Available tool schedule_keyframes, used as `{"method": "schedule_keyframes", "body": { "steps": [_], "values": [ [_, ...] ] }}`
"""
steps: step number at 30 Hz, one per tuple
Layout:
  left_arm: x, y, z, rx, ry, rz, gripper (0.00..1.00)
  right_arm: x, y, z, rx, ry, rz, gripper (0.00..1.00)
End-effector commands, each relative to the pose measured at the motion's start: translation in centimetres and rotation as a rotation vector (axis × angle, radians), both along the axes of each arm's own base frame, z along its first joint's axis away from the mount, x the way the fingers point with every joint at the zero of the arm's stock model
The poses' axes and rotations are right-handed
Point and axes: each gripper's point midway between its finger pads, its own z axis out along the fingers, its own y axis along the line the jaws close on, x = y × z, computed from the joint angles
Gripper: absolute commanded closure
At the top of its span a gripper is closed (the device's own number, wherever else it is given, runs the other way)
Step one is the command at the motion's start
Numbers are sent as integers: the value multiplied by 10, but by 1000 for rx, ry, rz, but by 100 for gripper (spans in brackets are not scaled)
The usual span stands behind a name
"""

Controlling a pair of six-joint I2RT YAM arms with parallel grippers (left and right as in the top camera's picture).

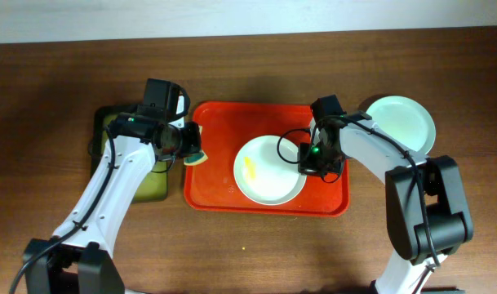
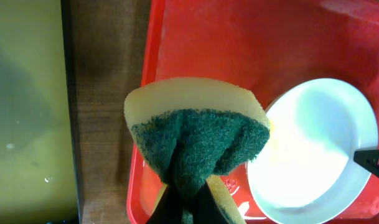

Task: Clean dirty plates on tray and stack at the side
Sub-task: 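Scrub the white plate with the sponge in the left gripper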

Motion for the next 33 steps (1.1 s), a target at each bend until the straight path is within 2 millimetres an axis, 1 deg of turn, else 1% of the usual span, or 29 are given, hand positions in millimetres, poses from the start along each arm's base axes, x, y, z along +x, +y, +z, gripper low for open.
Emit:
{"method": "schedule_keyframes", "body": {
  "steps": [1,5,9,11,14,16,18,20,22,25,26,30,33],
  "values": [
    [0,-3,5,-13,-17,-10,100,-3,-2,-6,-33,1,-2,96],
    [-1,-4,5,-25,-11,8,100,0,-1,-5,-28,-12,-1,96],
    [-1,-18,7,-85,-13,-25,100,1,11,-5,-20,-34,29,96],
    [-1,-28,9,-107,-19,-50,100,2,19,-4,-15,-49,48,96],
    [-3,-48,6,-118,-18,-84,100,4,33,-3,-6,-54,-16,96],
    [-6,-63,1,-134,2,-79,100,6,39,-3,2,-61,-31,96],
    [-7,-77,-8,-136,15,-101,100,6,41,-3,-2,-63,-50,96],
    [-10,-92,-24,-123,43,-136,100,8,38,-4,-19,-64,-73,96],
    [-15,-100,-37,-117,79,-140,100,9,35,-4,-37,-70,-76,96],
    [-21,-112,-64,-98,142,-145,100,9,31,-5,-61,-77,-79,96],
    [-21,-115,-71,-95,151,-151,100,9,31,-5,-61,-77,-79,96],
    [-16,-121,-88,-104,166,-118,100,10,31,-5,-61,-78,-79,96],
    [-12,-124,-97,-106,165,-113,100,10,31,-5,-62,-78,-79,96]
  ]
}}
